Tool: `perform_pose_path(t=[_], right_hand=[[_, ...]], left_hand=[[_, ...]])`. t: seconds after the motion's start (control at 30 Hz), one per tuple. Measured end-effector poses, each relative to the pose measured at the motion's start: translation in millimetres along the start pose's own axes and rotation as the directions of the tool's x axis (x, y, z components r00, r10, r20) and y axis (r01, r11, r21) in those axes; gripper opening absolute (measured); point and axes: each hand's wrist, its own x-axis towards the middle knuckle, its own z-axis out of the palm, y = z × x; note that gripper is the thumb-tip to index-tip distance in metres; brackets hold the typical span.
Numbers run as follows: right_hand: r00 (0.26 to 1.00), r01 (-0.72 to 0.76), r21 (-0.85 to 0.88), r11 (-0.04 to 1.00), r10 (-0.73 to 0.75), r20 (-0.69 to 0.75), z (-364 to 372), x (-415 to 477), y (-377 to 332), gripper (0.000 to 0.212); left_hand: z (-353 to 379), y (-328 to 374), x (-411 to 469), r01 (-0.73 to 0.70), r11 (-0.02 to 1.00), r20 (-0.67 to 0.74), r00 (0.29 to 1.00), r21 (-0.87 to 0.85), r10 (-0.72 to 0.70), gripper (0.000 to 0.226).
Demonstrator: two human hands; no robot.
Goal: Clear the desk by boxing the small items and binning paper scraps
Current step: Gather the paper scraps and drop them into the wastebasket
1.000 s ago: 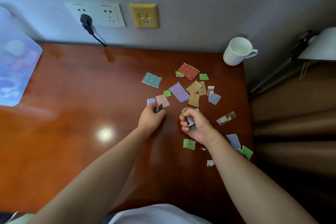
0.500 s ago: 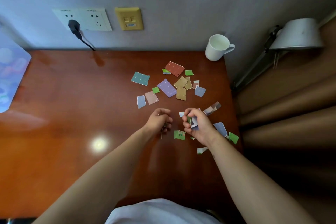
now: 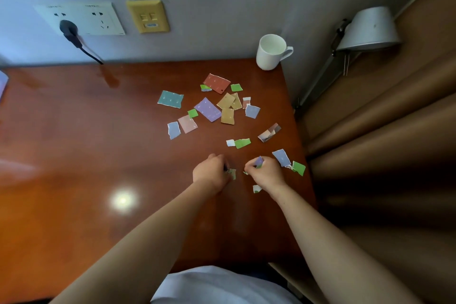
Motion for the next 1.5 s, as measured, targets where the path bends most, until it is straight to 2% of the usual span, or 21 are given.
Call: perform_pose_path(t=[0.07, 0.13, 0.27, 0.37, 0.43, 0.57, 0.7, 0.8, 0.97, 1.1, 1.33, 1.5], right_hand=[[0.999, 0.037, -0.153, 0.988, -0.041, -0.026, 0, -1, 5, 0.004], [0.997, 0.05, -0.286, 0.957, -0.063, -0.037, 1, -3, 7, 0.006], [0.992, 0.056, -0.412, 0.91, -0.095, -0.077, 6, -6, 8, 0.01], [0.986, 0.071, -0.486, 0.871, -0.134, -0.096, 9, -6, 8, 0.012], [0.984, 0.08, -0.532, 0.843, -0.154, -0.095, 11, -5, 7, 0.01], [0.983, 0.071, -0.579, 0.812, -0.155, -0.096, 13, -4, 6, 0.019], [0.99, 0.085, -0.638, 0.766, -0.138, -0.034, 13, -4, 3, 0.021], [0.991, 0.113, -0.658, 0.744, -0.134, 0.019, 13, -6, 3, 0.021], [0.993, 0.086, -0.547, 0.833, -0.116, -0.021, 9, -11, 10, 0.023], [0.99, 0.099, -0.498, 0.862, -0.137, -0.039, 7, -11, 10, 0.011], [0.982, 0.093, -0.607, 0.789, -0.172, -0.073, 15, -10, 7, 0.01], [0.981, 0.111, -0.676, 0.728, -0.189, -0.042, 16, -10, 4, 0.015]], left_hand=[[0, -1, -1, -0.008, 1.0, 0.002, 1.0, 0.011, 0.008, 0.018], [0, -1, -1, -0.018, 1.0, 0.021, 1.0, 0.002, 0.017, 0.019], [0, -1, 0, 0.102, 0.958, 0.069, 0.994, -0.268, -0.086, 0.016], [-5, 3, -2, 0.25, 0.777, 0.174, 0.968, -0.577, -0.182, 0.012], [-10, 6, -5, 0.31, 0.669, 0.232, 0.951, -0.675, -0.207, 0.016], [-15, 9, -9, 0.352, 0.595, 0.264, 0.936, -0.723, -0.233, 0.032], [-15, 9, -11, 0.344, 0.544, 0.257, 0.938, -0.765, -0.233, 0.016], [-14, 9, -12, 0.343, 0.545, 0.262, 0.939, -0.765, -0.224, 0.024], [-10, 11, -12, 0.326, 0.577, 0.237, 0.945, -0.749, -0.226, 0.028], [-7, 13, -14, 0.32, 0.587, 0.231, 0.947, -0.744, -0.224, 0.028], [-8, 7, -21, 0.305, 0.587, 0.205, 0.951, -0.75, -0.232, 0.028], [-7, 5, -20, 0.309, 0.592, 0.205, 0.95, -0.745, -0.237, 0.029]])
